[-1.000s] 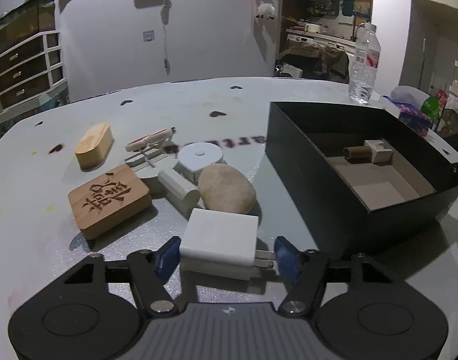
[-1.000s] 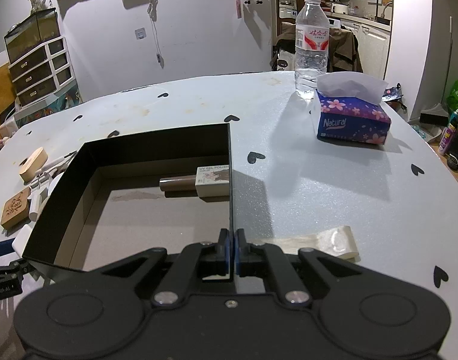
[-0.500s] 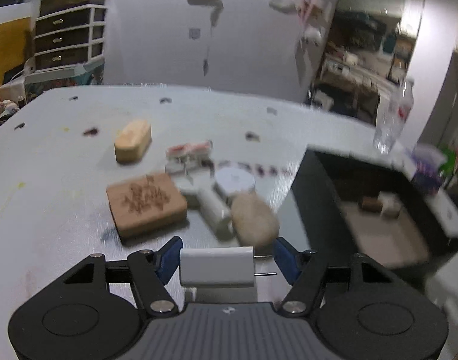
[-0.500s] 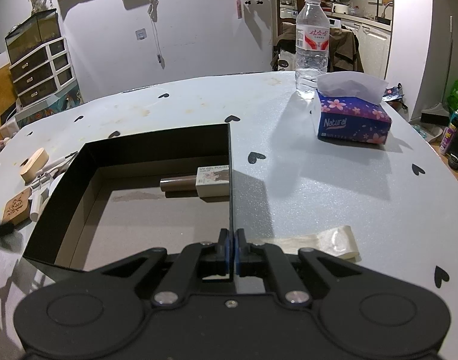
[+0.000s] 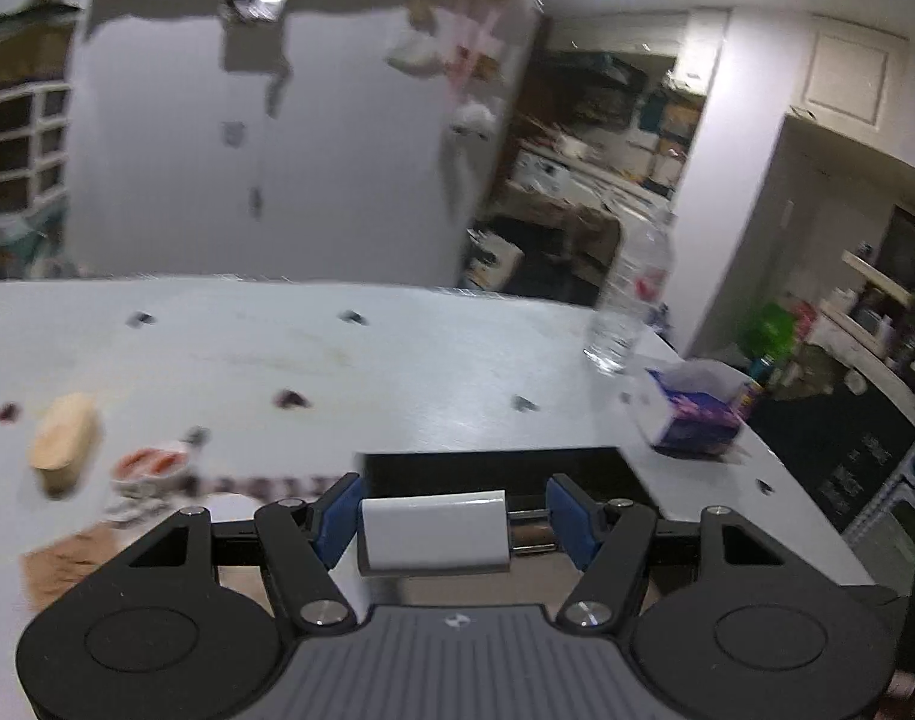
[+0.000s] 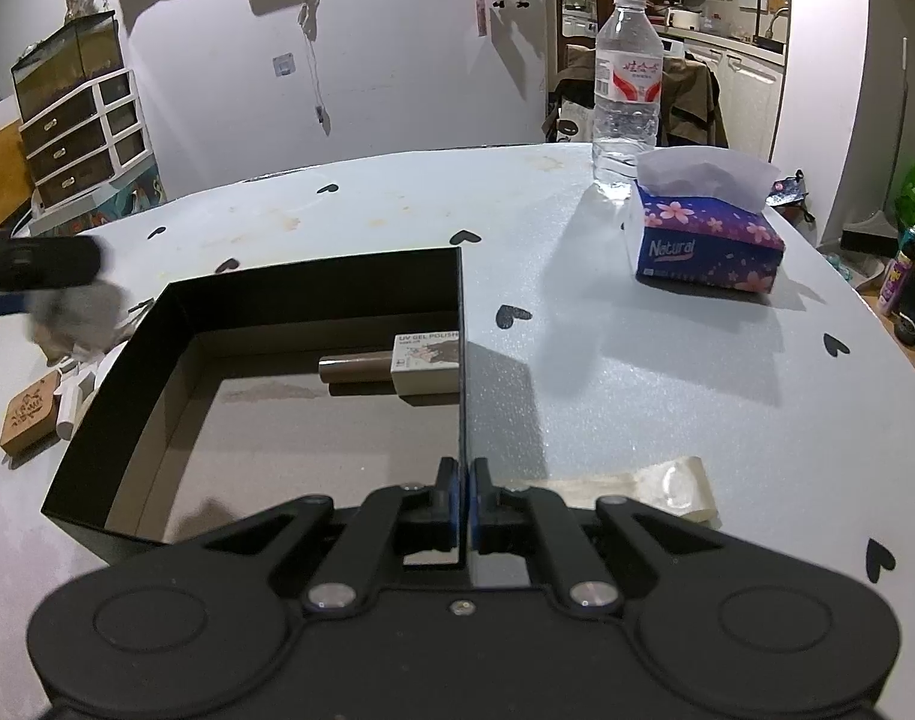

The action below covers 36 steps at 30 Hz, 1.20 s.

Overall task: Organize rigid objects
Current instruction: 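Carry the white charger into the black box and release it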

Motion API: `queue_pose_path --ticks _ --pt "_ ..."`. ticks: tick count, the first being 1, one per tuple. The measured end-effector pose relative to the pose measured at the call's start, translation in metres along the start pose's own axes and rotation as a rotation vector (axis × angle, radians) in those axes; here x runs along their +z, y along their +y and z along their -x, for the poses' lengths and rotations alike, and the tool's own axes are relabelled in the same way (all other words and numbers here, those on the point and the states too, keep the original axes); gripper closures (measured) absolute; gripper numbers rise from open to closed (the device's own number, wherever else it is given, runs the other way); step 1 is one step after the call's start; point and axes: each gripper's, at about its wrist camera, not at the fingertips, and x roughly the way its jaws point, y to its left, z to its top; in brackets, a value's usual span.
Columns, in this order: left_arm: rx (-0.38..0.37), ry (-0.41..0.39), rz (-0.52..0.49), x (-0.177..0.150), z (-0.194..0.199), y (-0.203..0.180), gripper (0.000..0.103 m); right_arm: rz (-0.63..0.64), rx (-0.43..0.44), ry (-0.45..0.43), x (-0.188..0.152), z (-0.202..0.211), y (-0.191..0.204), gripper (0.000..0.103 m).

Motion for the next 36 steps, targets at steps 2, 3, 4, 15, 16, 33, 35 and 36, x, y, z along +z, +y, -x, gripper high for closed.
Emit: queue_pose_path --ticks 2,3,4,15,16,33,35,36 --pt "-0.033 0.054 0.011 0.000 -0.018 -0.010 0.036 0.004 -0.001 0.002 0.000 0.000 0.000 0.099" --pt "-0.045 0.084 0.019 -0.001 -0.027 -0.015 0.036 0.006 -0.001 0.002 0.000 0.000 0.001 0.099" --pt "-0.055 0.113 0.025 -0.003 -0.036 -0.018 0.036 0.007 -0.001 0.002 0.000 0.000 0.001 0.099" --pt "-0.057 0.174 0.128 -0.015 -0.105 -0.042 0.036 0.007 0.008 0.004 0.001 0.000 -0.001 0.099" --pt "-0.054 0.171 0.135 -0.015 -0.108 -0.043 0.036 0.007 0.007 0.004 0.001 0.000 -0.001 0.099" --pt "-0.148 0.339 0.078 -0.041 -0.099 -0.043 0.039 0.002 0.020 -0.004 -0.002 0.000 -0.004 0.098" --pt "-0.156 0.359 0.034 -0.040 -0.095 -0.041 0.046 0.001 0.021 -0.005 -0.002 0.000 -0.004 0.098" --pt "-0.160 0.367 0.009 -0.040 -0.094 -0.041 0.050 0.000 0.021 -0.005 -0.003 0.000 -0.004 0.098"
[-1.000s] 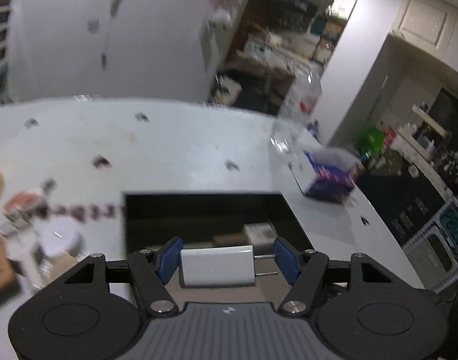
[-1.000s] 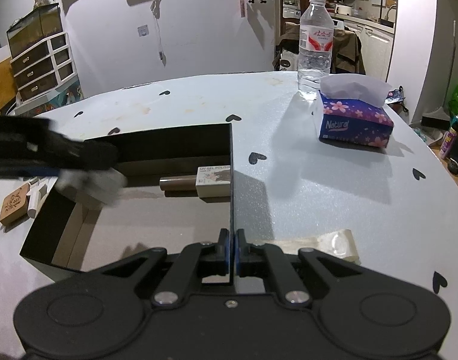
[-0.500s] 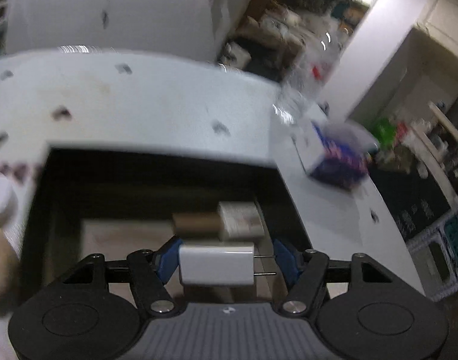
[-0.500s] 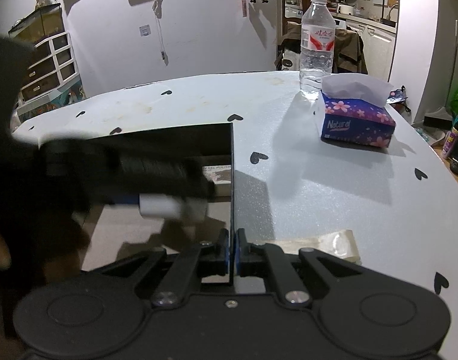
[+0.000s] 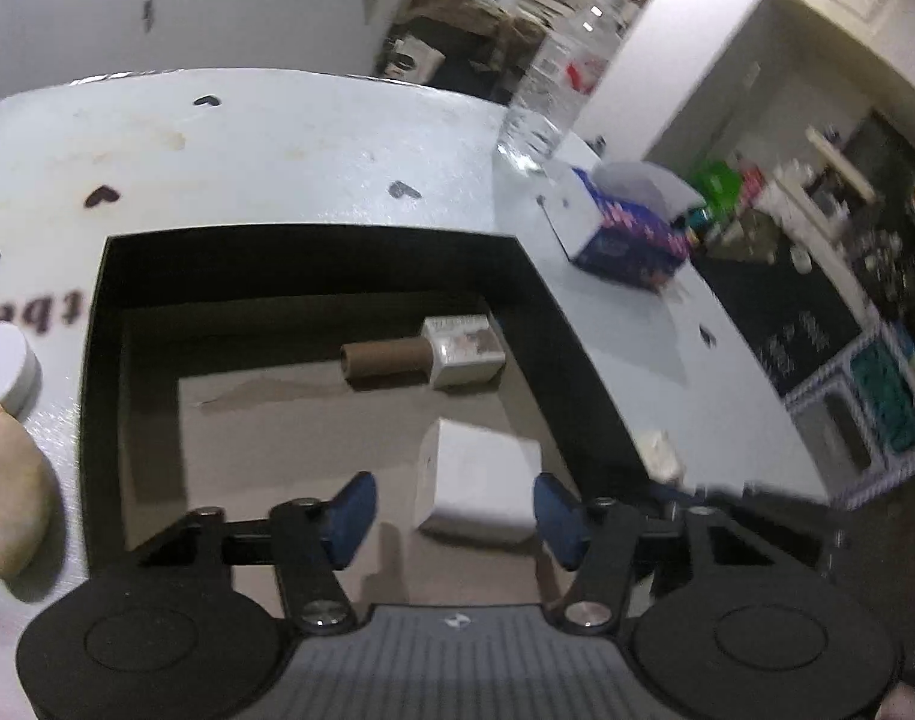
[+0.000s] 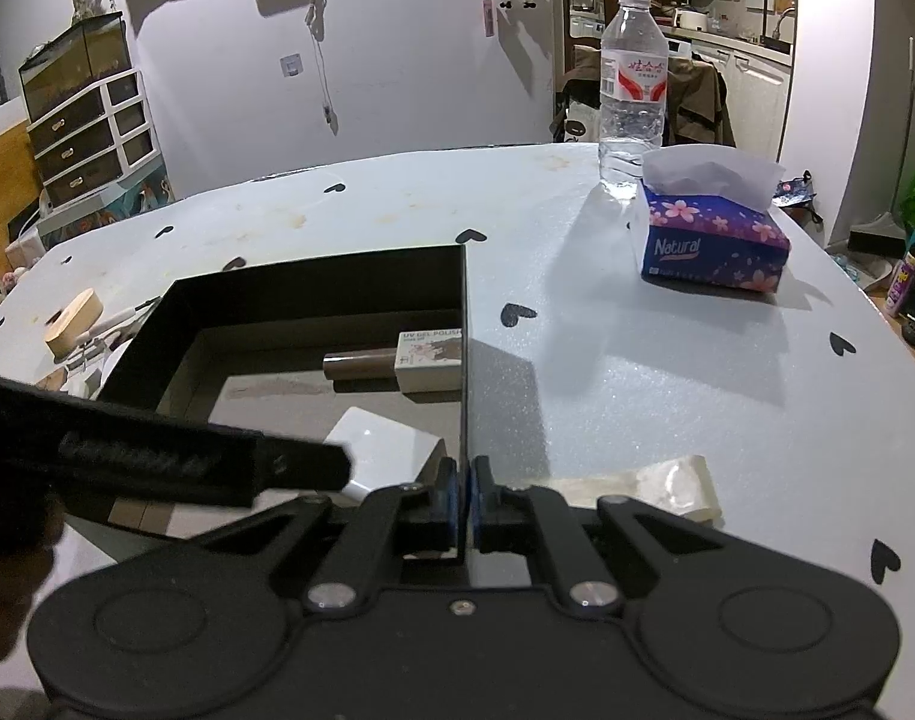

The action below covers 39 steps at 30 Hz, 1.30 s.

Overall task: Organize rigid objects
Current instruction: 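Carry the white charger into the black box and release it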

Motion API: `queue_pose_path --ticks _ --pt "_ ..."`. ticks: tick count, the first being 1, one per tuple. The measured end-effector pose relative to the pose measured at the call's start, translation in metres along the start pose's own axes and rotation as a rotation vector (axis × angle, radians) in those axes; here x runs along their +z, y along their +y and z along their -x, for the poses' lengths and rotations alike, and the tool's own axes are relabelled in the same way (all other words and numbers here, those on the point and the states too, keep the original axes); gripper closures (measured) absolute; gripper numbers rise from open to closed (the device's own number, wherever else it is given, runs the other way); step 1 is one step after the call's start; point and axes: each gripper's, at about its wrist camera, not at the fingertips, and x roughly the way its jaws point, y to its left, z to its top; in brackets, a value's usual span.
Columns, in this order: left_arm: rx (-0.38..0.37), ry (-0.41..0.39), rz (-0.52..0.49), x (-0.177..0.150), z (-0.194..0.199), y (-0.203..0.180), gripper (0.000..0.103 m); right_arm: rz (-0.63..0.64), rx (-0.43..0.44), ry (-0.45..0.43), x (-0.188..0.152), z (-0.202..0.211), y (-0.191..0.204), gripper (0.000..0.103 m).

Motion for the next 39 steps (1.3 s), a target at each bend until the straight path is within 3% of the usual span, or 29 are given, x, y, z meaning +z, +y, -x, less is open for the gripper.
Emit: queue_pose_path --ticks 4,8,12,19,24,26,28,31,39 --pt "0.016 0.052 -0.104 -0.001 0.000 -0.004 0.059 0.002 -0.002 0.000 0.000 0.000 0.000 0.098" --pt "0.042 0.095 -0.152 0.000 -0.012 -0.009 0.060 0.007 -0.004 0.001 0.000 0.000 0.001 0.097" --pt "0.044 0.114 -0.108 0.004 -0.027 -0.010 0.060 0.013 -0.003 0.003 0.000 0.001 0.001 0.098" --pt "0.067 0.057 -0.033 0.016 -0.038 -0.006 0.061 0.013 -0.002 0.004 0.001 0.001 0.001 0.098" --pt "0.040 0.027 -0.001 0.020 -0.035 0.000 0.061 0.006 -0.001 0.005 0.000 0.001 0.001 0.098" --pt "0.037 0.015 -0.010 0.019 -0.029 -0.001 0.057 0.005 -0.003 0.006 0.000 0.001 0.001 0.098" --pt "0.039 -0.001 -0.009 0.018 -0.020 0.000 0.041 0.004 -0.003 0.005 0.000 0.001 0.001 0.098" --pt "0.049 -0.047 -0.026 0.014 -0.003 0.000 0.028 0.000 -0.001 0.005 0.000 0.001 0.000 0.098" --pt "0.101 -0.229 -0.088 -0.004 0.065 0.004 0.006 -0.005 -0.007 0.002 0.000 0.001 0.000 0.097"
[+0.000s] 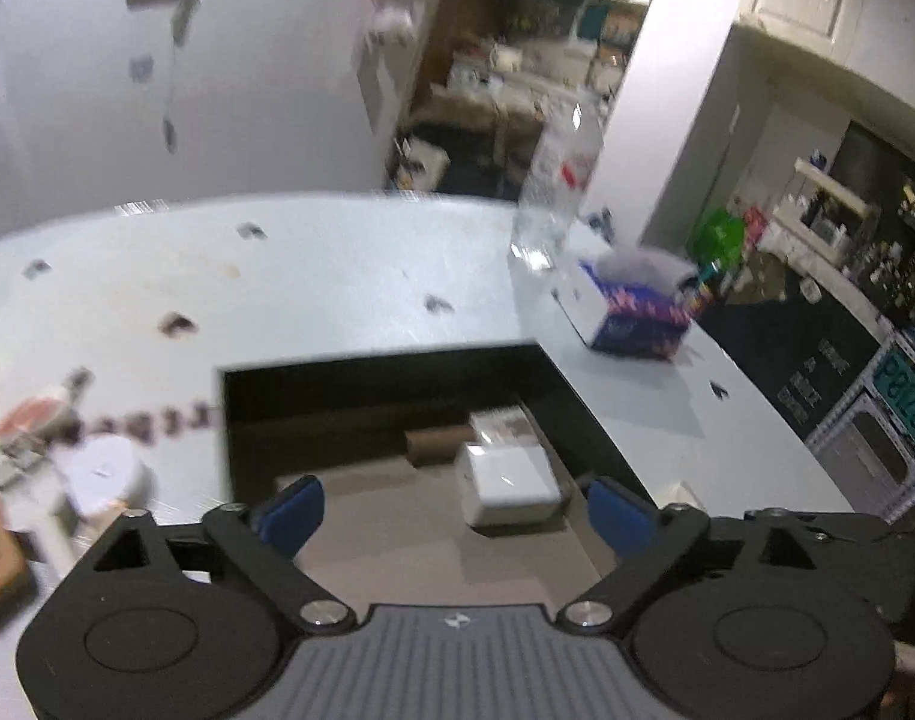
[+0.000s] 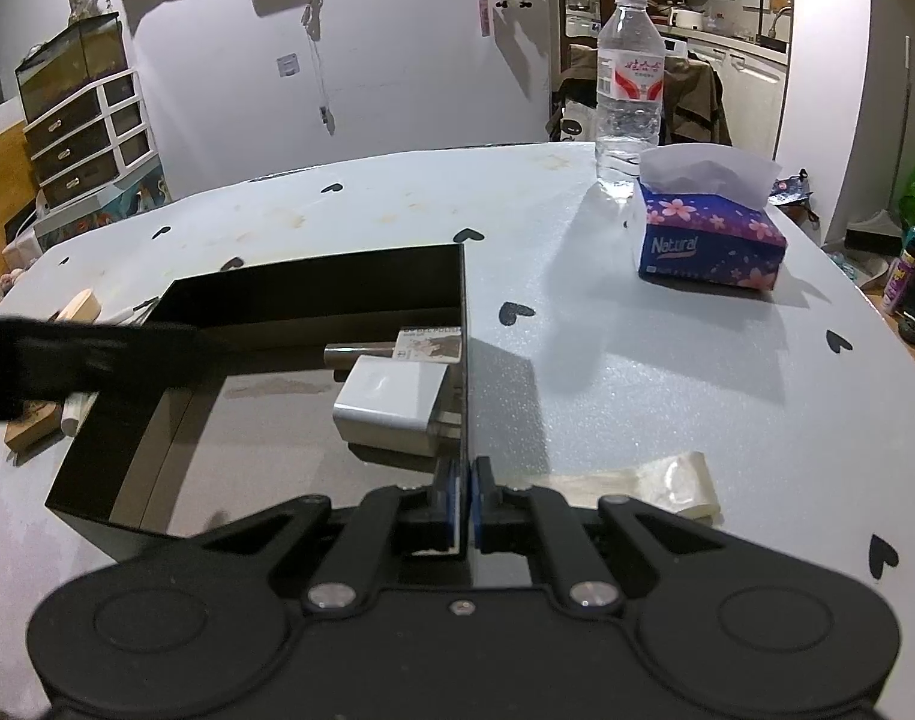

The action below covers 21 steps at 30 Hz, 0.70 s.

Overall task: Organize rigid objects
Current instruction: 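Carry the white charger into the black box and release it, then grasp the beige stone with the left gripper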

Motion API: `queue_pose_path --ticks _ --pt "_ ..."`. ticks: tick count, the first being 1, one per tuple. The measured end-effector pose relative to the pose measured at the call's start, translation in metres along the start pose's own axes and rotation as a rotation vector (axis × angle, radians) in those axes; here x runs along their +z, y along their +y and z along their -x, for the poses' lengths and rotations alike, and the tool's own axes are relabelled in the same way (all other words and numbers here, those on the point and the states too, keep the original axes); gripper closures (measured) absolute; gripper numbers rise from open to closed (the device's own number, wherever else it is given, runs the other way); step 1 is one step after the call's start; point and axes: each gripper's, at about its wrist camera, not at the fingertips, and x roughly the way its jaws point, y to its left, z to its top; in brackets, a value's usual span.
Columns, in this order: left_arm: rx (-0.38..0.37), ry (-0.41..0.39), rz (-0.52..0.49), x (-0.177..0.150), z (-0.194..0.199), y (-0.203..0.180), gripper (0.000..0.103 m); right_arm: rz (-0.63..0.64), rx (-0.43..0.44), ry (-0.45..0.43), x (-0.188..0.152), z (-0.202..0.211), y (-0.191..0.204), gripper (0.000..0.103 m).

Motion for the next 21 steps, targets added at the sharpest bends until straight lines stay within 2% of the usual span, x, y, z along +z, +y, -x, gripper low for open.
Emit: queue_pose_path --ticks 10,18,21 --pt "0.159 -0.166 0.083 -0.019 0.046 0.050 0.000 0.004 -0.002 0.000 0.000 0.000 0.000 0.097" --pt "0.184 -0.099 0.204 -0.048 0.040 0.089 0.000 0.004 -0.002 0.000 0.000 0.000 0.000 0.097" --pt "0.179 -0.083 0.251 -0.062 0.037 0.097 0.004 0.004 -0.002 0.000 0.000 0.000 0.000 0.097"
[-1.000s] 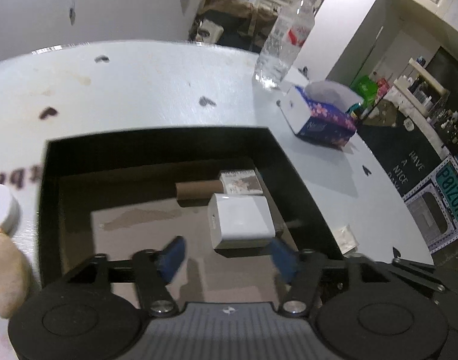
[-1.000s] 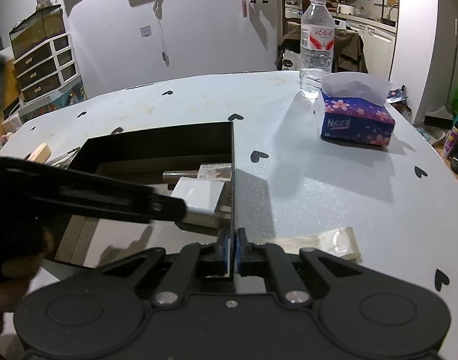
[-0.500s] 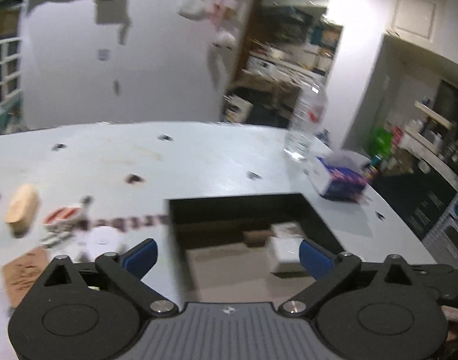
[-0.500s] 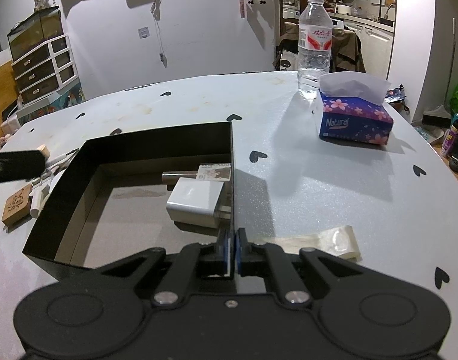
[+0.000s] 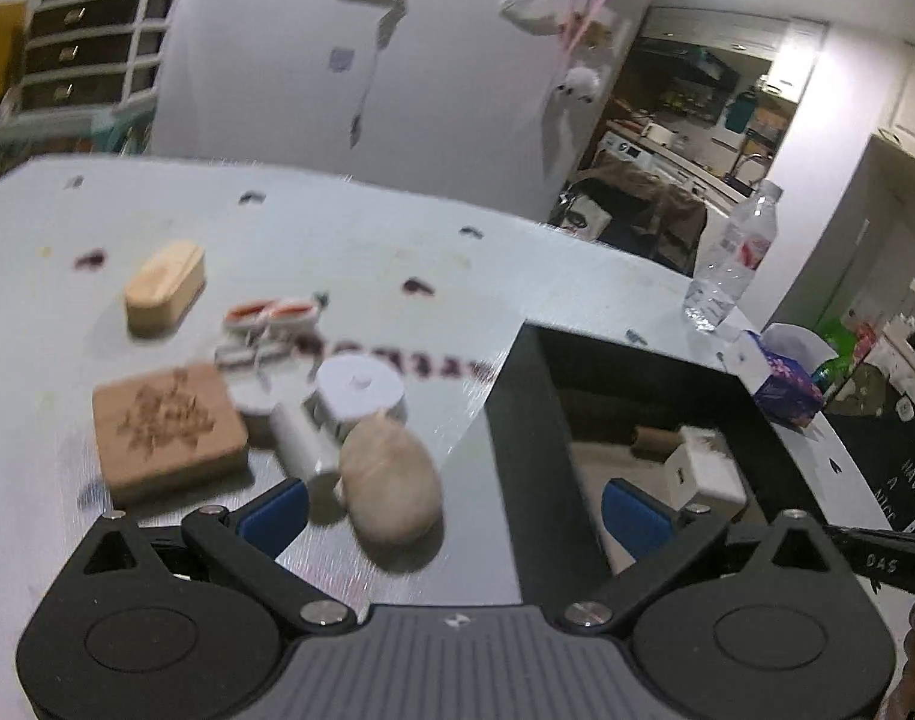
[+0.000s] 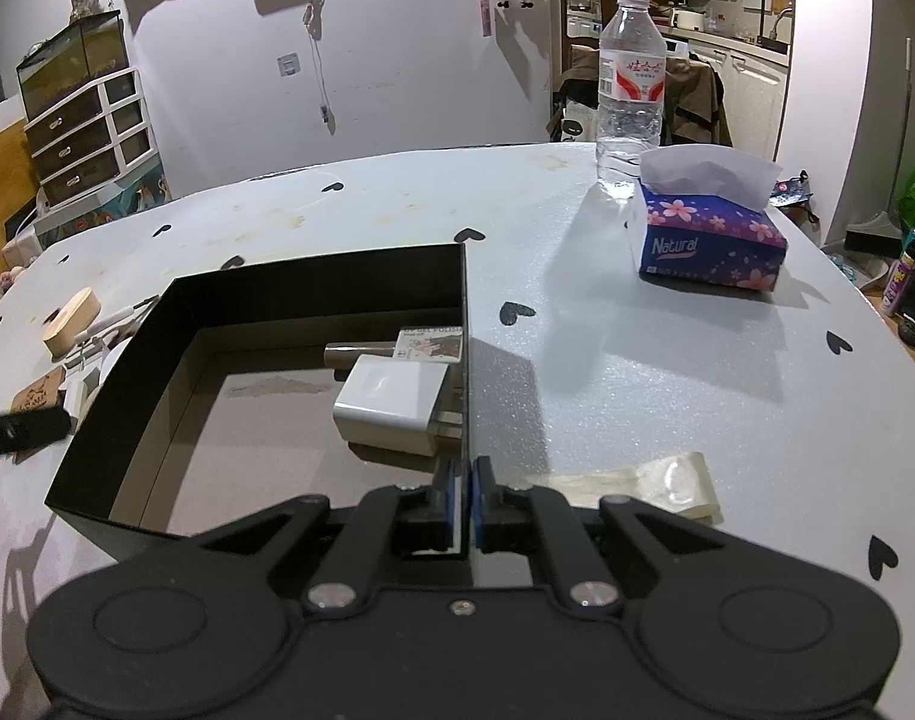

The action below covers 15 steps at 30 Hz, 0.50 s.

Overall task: Organize rigid objects
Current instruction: 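Grasp the beige stone with the left gripper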

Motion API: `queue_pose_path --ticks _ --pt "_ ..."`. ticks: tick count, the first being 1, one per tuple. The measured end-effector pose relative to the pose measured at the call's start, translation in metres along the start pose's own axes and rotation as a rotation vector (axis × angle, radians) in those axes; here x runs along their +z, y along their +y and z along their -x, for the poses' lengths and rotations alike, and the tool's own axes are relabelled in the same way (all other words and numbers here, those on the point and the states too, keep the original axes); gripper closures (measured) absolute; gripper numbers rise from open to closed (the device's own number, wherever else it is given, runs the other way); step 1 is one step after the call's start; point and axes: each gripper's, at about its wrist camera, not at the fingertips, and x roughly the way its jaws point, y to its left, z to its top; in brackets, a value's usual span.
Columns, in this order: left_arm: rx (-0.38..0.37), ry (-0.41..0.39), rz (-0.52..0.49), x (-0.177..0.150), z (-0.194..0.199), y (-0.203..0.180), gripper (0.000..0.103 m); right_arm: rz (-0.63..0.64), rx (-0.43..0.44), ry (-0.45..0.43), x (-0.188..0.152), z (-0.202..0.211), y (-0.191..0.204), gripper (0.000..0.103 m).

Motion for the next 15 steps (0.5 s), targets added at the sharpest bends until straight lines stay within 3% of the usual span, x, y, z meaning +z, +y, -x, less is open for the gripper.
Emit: queue_pose_path --ticks 7,15 --pt "-0.009 0.066 0.015 -0.016 -0.019 0.008 0.034 0.001 -0.001 0.004 0.000 0.000 0.000 0.097" --pt "0.021 0.035 0.024 -0.007 -0.038 0.013 0.037 0.001 -0.001 0.005 0.000 -0.001 0.000 0.096"
